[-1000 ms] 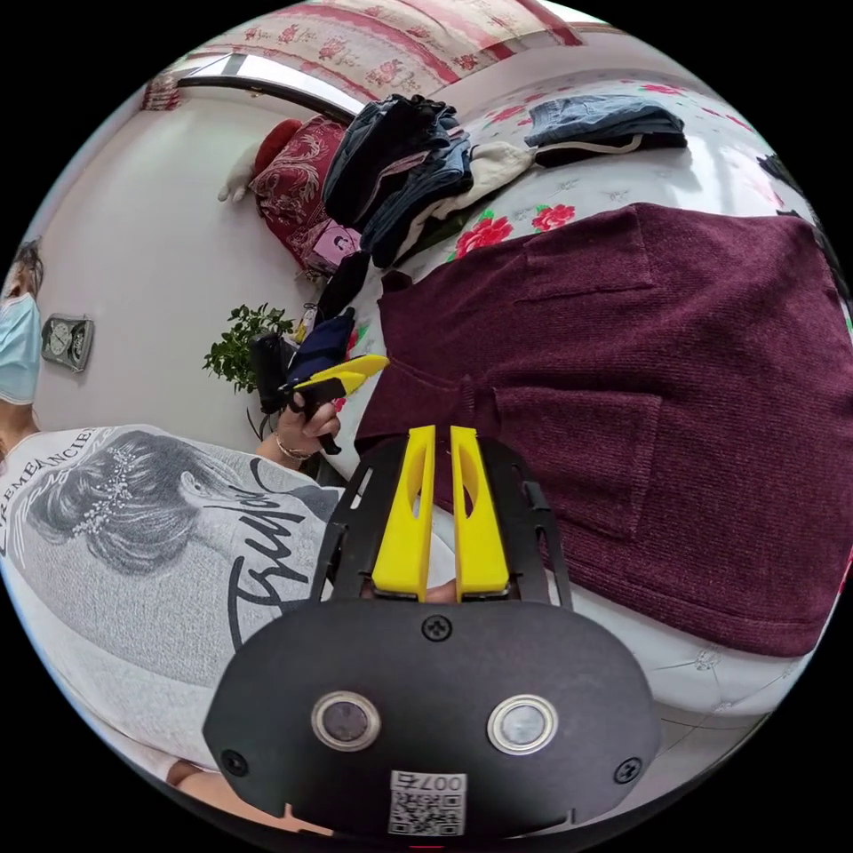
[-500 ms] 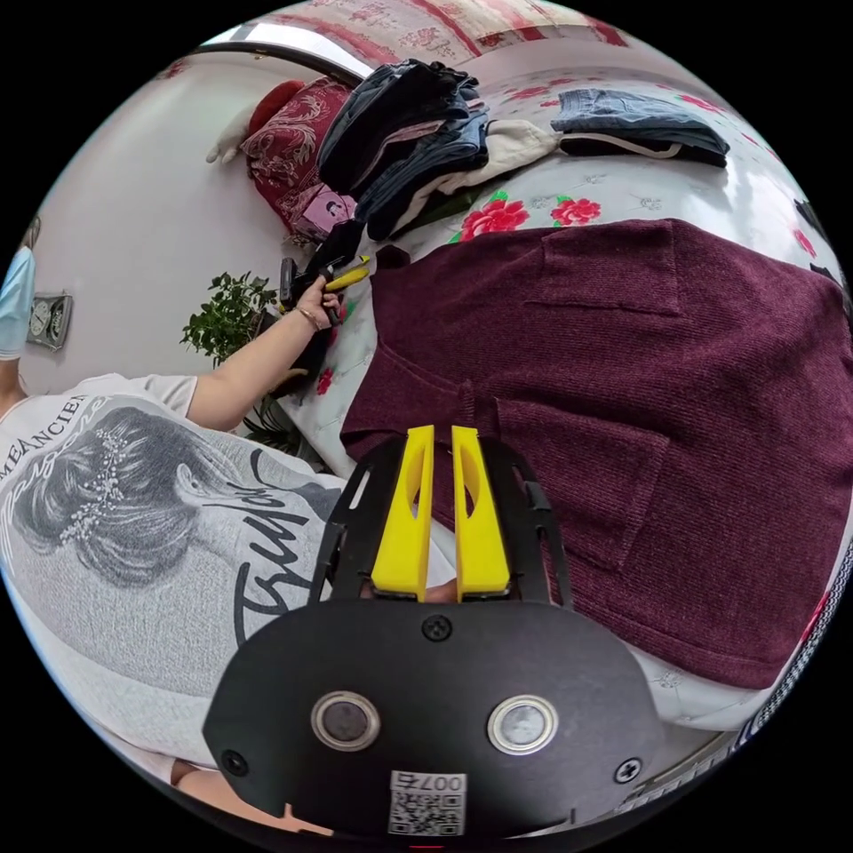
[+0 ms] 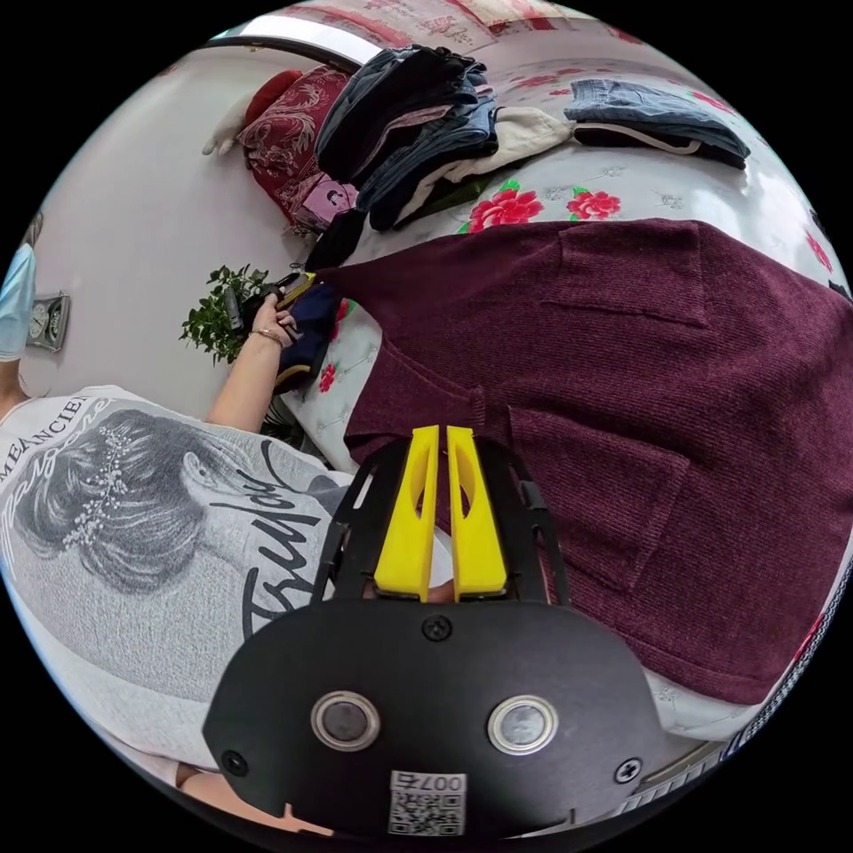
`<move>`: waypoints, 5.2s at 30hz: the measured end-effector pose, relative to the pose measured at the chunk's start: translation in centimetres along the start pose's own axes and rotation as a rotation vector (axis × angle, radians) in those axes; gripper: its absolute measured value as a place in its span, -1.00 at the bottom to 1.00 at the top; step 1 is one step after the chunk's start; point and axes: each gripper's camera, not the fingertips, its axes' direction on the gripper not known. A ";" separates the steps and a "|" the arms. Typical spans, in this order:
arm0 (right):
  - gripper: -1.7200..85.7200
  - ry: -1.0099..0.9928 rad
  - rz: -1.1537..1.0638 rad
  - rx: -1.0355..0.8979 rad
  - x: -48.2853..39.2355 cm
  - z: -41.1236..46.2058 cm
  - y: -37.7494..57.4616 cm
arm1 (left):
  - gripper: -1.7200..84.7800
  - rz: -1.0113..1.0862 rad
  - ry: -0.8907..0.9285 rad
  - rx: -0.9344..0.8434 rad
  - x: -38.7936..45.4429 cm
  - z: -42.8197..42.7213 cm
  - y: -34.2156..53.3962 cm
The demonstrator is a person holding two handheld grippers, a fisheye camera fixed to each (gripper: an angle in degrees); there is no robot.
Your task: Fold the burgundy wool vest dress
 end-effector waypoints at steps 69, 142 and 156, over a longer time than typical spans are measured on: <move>-0.76 0.193 1.085 0.982 30.1 -32.7 44.4 | -0.84 0.798 0.368 -0.685 23.2 7.1 33.9; -0.77 -0.144 -0.234 0.173 -1.3 0.8 -12.0 | -0.96 1.058 0.649 -0.538 26.9 0.8 37.2; -0.72 0.090 0.261 0.301 22.4 -14.7 15.2 | -0.76 1.127 0.617 -0.874 31.6 10.9 45.7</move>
